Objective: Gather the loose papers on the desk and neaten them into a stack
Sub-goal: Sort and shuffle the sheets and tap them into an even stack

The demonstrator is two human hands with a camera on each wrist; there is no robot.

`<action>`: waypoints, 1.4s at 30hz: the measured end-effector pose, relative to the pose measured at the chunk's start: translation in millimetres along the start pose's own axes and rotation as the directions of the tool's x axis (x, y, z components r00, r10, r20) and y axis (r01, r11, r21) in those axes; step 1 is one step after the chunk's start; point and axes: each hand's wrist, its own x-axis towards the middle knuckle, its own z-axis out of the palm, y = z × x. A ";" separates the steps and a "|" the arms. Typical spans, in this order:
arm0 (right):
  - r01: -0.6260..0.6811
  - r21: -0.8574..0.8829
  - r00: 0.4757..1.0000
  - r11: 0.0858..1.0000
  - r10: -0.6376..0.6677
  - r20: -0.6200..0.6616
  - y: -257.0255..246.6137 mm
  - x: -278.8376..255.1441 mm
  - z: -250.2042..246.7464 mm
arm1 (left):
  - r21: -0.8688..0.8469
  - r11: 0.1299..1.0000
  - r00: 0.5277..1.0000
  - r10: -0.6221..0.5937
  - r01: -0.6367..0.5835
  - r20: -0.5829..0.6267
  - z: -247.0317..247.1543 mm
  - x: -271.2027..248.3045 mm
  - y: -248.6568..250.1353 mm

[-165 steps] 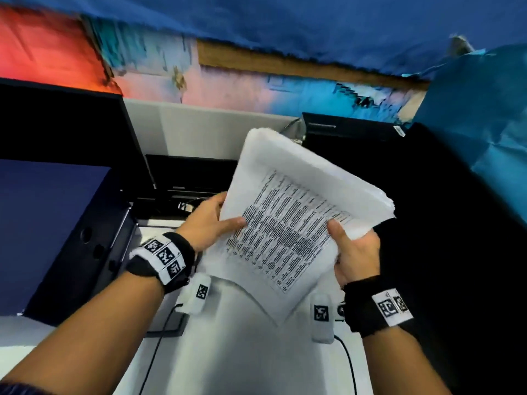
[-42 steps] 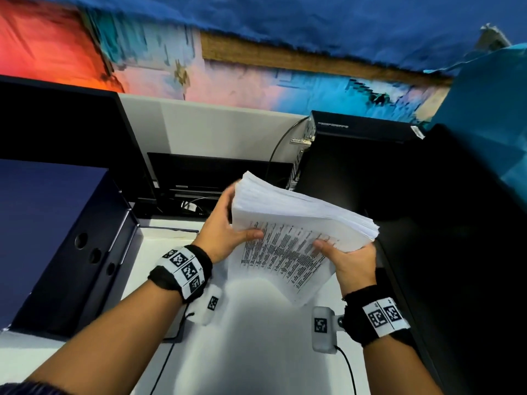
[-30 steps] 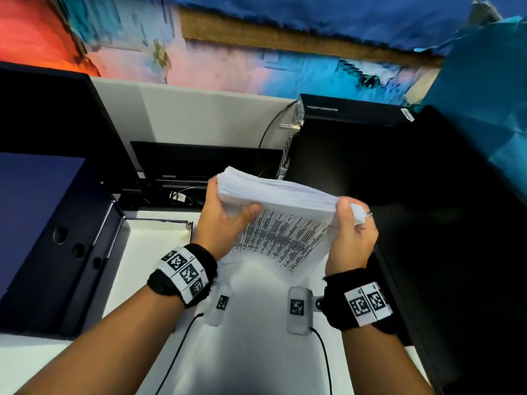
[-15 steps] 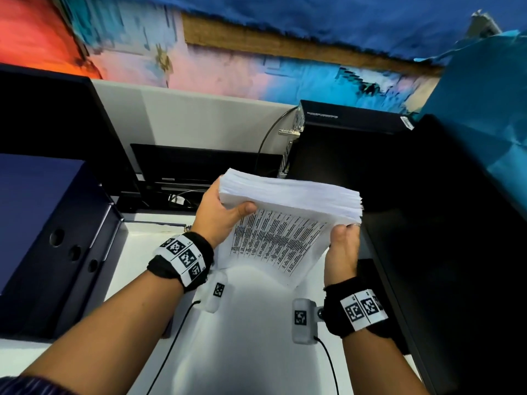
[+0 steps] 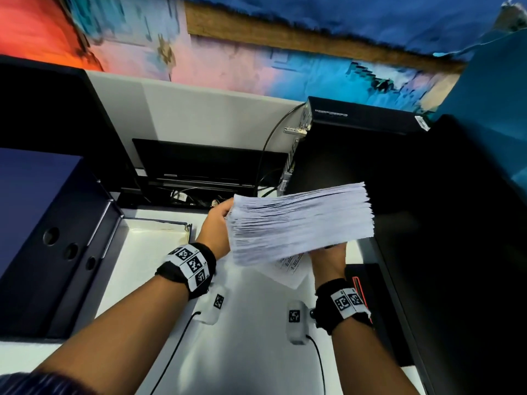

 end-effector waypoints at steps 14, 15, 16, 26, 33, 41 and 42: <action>0.256 0.028 0.966 0.966 -0.254 -0.051 -41.6 -37.1 17.1 | -0.066 0.958 0.859 0.217 -0.278 -0.464 18.4 -17.2 23.6; 0.238 -0.001 0.970 0.971 -0.238 -0.046 -35.7 -41.1 16.1 | -0.091 0.972 0.887 0.157 -0.216 -0.434 16.5 -19.2 16.8; 0.212 -0.017 0.976 0.977 -0.213 -0.044 -26.9 -41.8 14.2 | -0.116 0.982 0.920 0.092 -0.147 -0.382 13.7 -19.3 5.2; 0.035 0.080 0.999 0.996 -0.036 0.000 -17.7 -23.7 0.8 | -0.103 0.995 0.993 0.001 -0.013 -0.115 7.9 -12.5 -2.5; 0.053 0.145 0.998 0.988 -0.057 0.020 -21.0 -24.7 -1.5 | -0.122 0.992 0.996 -0.037 0.027 -0.084 3.4 -13.1 -6.1; 0.019 0.075 0.997 0.997 -0.024 0.068 -7.3 -23.2 -5.2 | -0.045 0.995 0.996 -0.086 0.085 -0.020 4.0 -20.9 -25.5; 0.023 0.084 0.997 0.996 -0.029 0.071 -4.7 -20.8 -5.4 | -0.061 0.995 0.996 -0.083 0.081 -0.026 6.3 -21.2 -26.4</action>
